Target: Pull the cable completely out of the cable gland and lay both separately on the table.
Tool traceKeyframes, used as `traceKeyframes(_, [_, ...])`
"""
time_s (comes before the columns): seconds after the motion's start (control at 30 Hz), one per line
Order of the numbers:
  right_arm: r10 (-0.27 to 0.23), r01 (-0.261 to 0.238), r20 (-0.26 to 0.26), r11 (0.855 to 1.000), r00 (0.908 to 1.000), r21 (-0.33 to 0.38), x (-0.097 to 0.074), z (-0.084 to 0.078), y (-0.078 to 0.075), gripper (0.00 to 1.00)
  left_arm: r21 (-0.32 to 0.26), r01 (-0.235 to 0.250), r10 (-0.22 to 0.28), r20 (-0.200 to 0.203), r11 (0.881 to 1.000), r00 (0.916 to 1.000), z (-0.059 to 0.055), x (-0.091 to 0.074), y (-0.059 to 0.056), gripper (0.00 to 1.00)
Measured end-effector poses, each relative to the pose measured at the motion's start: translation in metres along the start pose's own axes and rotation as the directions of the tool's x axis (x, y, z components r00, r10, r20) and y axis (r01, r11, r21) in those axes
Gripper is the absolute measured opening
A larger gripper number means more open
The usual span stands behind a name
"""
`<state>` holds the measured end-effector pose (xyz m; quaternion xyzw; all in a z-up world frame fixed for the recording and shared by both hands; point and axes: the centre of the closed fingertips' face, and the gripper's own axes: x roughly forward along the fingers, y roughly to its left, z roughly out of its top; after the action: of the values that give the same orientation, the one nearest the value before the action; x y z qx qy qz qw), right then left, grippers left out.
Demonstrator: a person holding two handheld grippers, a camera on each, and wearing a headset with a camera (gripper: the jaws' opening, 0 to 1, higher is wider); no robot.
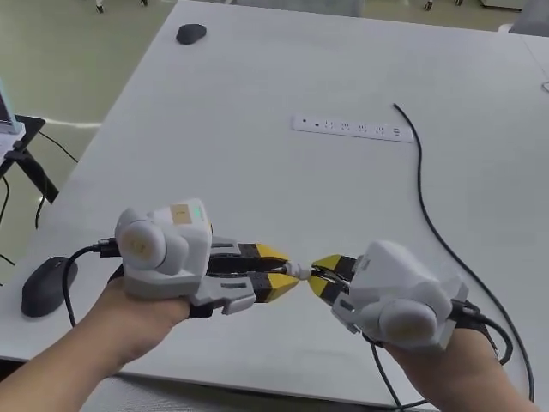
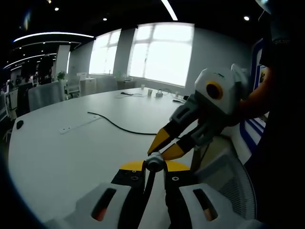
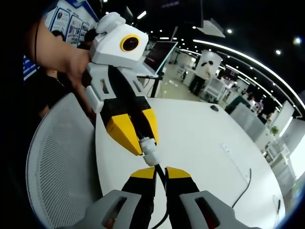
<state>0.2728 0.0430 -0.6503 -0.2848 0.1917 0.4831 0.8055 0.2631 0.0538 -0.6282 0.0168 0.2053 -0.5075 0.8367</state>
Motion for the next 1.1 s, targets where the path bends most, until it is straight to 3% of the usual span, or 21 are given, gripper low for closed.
traceKeyframes(0.13, [0.005, -0.005, 0.009, 0.999, 0.9999, 0.032, 0.001, 0.0, 0.0, 0.02, 0.002, -0.004, 0.004, 0.001, 1.0, 1.0, 0.0, -0.001, 0.0, 0.15])
traceKeyframes(0.37, [-0.004, 0.005, -0.012, 0.995, 0.9999, 0.103, -0.001, -0.014, -0.005, 0.01, 0.001, -0.009, 0.009, 0.004, 1.0, 1.0, 0.0, -0.004, 0.001, 0.15])
traceKeyframes(0.63, [-0.012, 0.016, -0.017, 0.971, 0.9998, 0.239, -0.003, -0.031, -0.011, 0.01, 0.004, -0.005, 0.005, 0.007, 1.0, 1.0, 0.002, -0.002, 0.0, 0.15])
traceKeyframes(0.77, [-0.015, 0.02, -0.018, 0.951, 0.9997, 0.307, -0.004, -0.038, -0.013, 0.01, 0.008, -0.001, 0.001, 0.006, 1.0, 1.0, 0.002, -0.002, 0.0, 0.15])
traceKeyframes(1.03, [-0.017, 0.026, -0.023, 0.881, 0.9996, 0.472, -0.005, -0.054, -0.018, 0.01, 0.011, 0.003, -0.003, 0.01, 1.0, 0.9999, 0.005, -0.002, 0.0, 0.15])
traceKeyframes(1.1, [-0.019, 0.036, -0.038, 0.853, 0.9991, 0.521, -0.005, -0.062, -0.019, 0.01, 0.011, 0.002, -0.002, 0.011, 1.0, 0.9999, 0.005, -0.003, 0.0, 0.15])
